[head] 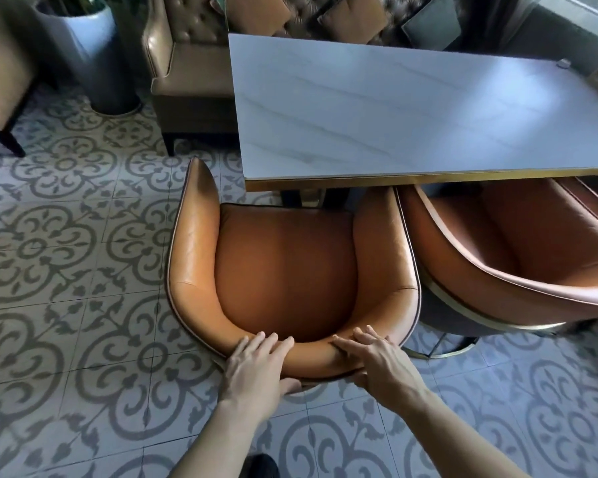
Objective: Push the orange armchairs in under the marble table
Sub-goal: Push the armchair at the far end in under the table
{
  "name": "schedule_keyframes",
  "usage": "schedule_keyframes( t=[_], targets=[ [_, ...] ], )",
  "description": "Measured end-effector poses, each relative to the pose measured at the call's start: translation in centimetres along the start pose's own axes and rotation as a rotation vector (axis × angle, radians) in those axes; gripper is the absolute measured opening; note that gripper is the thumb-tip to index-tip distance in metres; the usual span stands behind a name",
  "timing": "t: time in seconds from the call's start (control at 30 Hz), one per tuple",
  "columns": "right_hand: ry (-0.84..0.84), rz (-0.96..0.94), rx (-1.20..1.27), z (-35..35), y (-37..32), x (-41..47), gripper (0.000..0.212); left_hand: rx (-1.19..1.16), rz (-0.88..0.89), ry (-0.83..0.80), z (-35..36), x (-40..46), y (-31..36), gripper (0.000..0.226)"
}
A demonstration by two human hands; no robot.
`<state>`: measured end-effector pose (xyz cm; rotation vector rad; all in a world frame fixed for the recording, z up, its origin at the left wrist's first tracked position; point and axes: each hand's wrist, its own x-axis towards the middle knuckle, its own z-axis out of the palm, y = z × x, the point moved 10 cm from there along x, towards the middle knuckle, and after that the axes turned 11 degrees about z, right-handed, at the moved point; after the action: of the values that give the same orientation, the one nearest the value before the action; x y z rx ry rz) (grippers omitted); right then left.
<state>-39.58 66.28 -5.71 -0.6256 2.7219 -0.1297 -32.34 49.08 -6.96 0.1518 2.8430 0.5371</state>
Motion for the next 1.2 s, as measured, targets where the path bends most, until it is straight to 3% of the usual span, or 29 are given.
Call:
schedule_keyframes(
  t=[0.57, 1.2],
  targets=[
    [0.017, -0.061, 0.036, 0.4, 3.5, 2.1, 0.077, 0.028, -0.020, 0.150, 0.3, 1.9, 1.5, 0.069],
    [-0.016, -0.121, 0.056, -1.3, 7.6, 2.2, 0.070, 0.045, -0.114, 0.140, 1.8, 3.5, 5.6, 0.075]
  ],
)
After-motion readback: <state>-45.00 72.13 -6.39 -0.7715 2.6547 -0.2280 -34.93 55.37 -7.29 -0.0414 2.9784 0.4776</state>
